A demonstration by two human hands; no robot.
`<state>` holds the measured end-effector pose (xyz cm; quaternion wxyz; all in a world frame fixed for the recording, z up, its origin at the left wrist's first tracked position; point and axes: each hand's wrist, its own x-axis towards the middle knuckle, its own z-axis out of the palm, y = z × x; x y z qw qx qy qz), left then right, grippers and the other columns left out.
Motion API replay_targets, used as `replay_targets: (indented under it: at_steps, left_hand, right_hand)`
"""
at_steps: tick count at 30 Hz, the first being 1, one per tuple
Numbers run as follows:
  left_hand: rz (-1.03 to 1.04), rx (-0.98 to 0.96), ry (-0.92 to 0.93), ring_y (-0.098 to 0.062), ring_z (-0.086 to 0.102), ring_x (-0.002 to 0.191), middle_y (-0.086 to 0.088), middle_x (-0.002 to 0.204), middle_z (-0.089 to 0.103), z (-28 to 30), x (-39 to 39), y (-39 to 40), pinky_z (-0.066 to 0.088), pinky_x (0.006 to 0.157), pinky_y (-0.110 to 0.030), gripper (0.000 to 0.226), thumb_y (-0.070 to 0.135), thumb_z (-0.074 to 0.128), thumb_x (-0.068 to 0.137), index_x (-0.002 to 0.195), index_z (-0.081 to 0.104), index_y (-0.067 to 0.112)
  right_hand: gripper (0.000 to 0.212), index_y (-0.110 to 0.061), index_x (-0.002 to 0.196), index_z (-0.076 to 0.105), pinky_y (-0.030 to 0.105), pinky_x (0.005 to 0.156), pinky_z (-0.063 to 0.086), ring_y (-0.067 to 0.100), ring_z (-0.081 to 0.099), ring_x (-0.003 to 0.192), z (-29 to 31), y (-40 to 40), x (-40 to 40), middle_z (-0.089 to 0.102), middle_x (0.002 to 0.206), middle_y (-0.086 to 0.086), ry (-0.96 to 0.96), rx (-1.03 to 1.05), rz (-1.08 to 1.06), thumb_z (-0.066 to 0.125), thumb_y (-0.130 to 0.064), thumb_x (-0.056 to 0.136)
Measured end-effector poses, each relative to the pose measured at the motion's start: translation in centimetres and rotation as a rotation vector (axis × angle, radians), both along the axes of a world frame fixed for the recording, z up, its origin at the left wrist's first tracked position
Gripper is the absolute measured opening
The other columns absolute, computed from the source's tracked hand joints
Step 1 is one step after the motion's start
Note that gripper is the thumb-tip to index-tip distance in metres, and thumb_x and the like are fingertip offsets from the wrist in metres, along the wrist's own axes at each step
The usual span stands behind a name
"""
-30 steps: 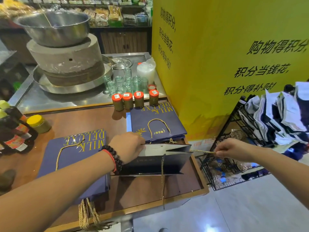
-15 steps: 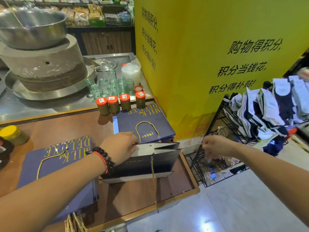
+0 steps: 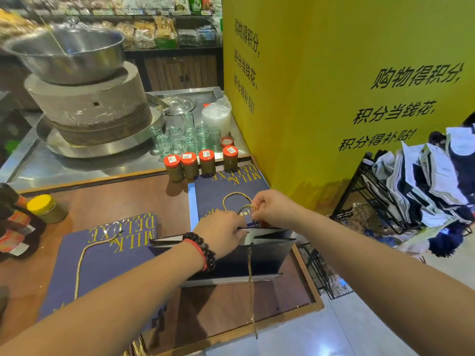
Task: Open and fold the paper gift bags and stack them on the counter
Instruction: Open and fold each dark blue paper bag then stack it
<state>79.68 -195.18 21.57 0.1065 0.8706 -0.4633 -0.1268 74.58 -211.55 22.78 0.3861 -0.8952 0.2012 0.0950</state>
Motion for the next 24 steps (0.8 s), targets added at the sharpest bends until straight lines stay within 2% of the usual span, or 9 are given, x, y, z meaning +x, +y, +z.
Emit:
replay_targets:
  at_steps: [3, 6, 10, 12, 15, 18, 21, 24]
  left_hand:
    - [-0.007, -0.03, 0.014, -0.022, 0.058, 0.093, -0.001, 0.097, 0.063, -0.1, -0.2, 0.1, 0.049, 0.079, -0.036, 0.02, 0.03, 0.05, 0.096, 0.097, 0.068, 0.021]
    - [0.013, -0.052, 0.024, -0.021, 0.058, 0.094, 0.001, 0.099, 0.063, -0.4, -0.3, 0.2, 0.049, 0.077, -0.034, 0.02, 0.03, 0.051, 0.095, 0.099, 0.069, 0.022]
    - [0.026, -0.038, 0.041, -0.021, 0.059, 0.092, 0.002, 0.096, 0.063, -0.4, -0.4, 0.2, 0.051, 0.077, -0.038, 0.018, 0.029, 0.052, 0.094, 0.097, 0.069, 0.023]
    - [0.028, -0.03, 0.033, -0.022, 0.059, 0.091, 0.002, 0.094, 0.062, -0.4, -0.6, 0.3, 0.051, 0.076, -0.038, 0.017, 0.029, 0.052, 0.093, 0.096, 0.068, 0.023]
    - [0.025, -0.029, 0.022, -0.024, 0.058, 0.093, 0.001, 0.091, 0.059, -0.4, -0.9, 0.5, 0.051, 0.075, -0.039, 0.018, 0.029, 0.05, 0.092, 0.096, 0.066, 0.023]
    - [0.024, -0.028, 0.014, -0.023, 0.055, 0.099, 0.0, 0.099, 0.059, -0.3, -1.3, 0.7, 0.049, 0.077, -0.039, 0.02, 0.03, 0.048, 0.094, 0.105, 0.065, 0.027]
    - [0.04, -0.033, 0.008, -0.021, 0.055, 0.099, 0.003, 0.1, 0.057, -0.3, -1.6, 0.8, 0.048, 0.077, -0.036, 0.023, 0.031, 0.047, 0.096, 0.108, 0.066, 0.029]
    - [0.069, -0.023, -0.009, -0.021, 0.055, 0.097, 0.003, 0.096, 0.055, -0.3, -1.9, 0.8, 0.045, 0.074, -0.034, 0.024, 0.031, 0.044, 0.096, 0.105, 0.066, 0.028]
  right_hand:
    - [0.006, -0.015, 0.082, 0.067, 0.027, 0.062, 0.045, 0.013, 0.055, 0.067, -0.4, -0.3, 0.0, 0.063, 0.073, 0.003, 0.092, 0.058, 0.028, 0.068, -0.011, 0.086]
    - [0.013, -0.013, 0.075, 0.074, 0.029, 0.07, 0.044, 0.013, 0.055, 0.066, -1.0, -0.9, -0.1, 0.065, 0.063, -0.002, 0.117, 0.131, 0.057, 0.069, -0.013, 0.087]
    - [0.012, -0.015, 0.078, 0.076, 0.032, 0.077, 0.048, 0.014, 0.059, 0.074, -0.9, -0.8, -0.1, 0.07, 0.073, 0.001, 0.127, 0.164, 0.093, 0.069, -0.011, 0.087]
    - [0.016, -0.016, 0.076, 0.074, 0.031, 0.073, 0.046, 0.014, 0.056, 0.072, -0.8, -0.4, -0.2, 0.067, 0.07, -0.001, 0.133, 0.182, 0.12, 0.067, -0.008, 0.087]
    - [0.01, -0.011, 0.078, 0.072, 0.033, 0.07, 0.042, 0.015, 0.052, 0.068, -0.5, -0.1, -0.5, 0.061, 0.069, 0.003, 0.146, 0.208, 0.15, 0.066, -0.009, 0.085]
    - [0.019, -0.017, 0.071, 0.071, 0.029, 0.064, 0.041, 0.015, 0.048, 0.065, -0.2, 0.2, -0.7, 0.058, 0.065, 0.001, 0.172, 0.209, 0.172, 0.064, -0.007, 0.086]
    - [0.022, -0.018, 0.07, 0.071, 0.028, 0.067, 0.043, 0.013, 0.051, 0.068, 0.0, 0.5, -0.9, 0.061, 0.065, -0.002, 0.179, 0.209, 0.173, 0.064, -0.007, 0.087]
    - [0.014, -0.017, 0.078, 0.068, 0.024, 0.068, 0.044, 0.011, 0.052, 0.068, 0.4, 0.6, -1.1, 0.06, 0.072, -0.001, 0.193, 0.195, 0.189, 0.063, -0.014, 0.09]
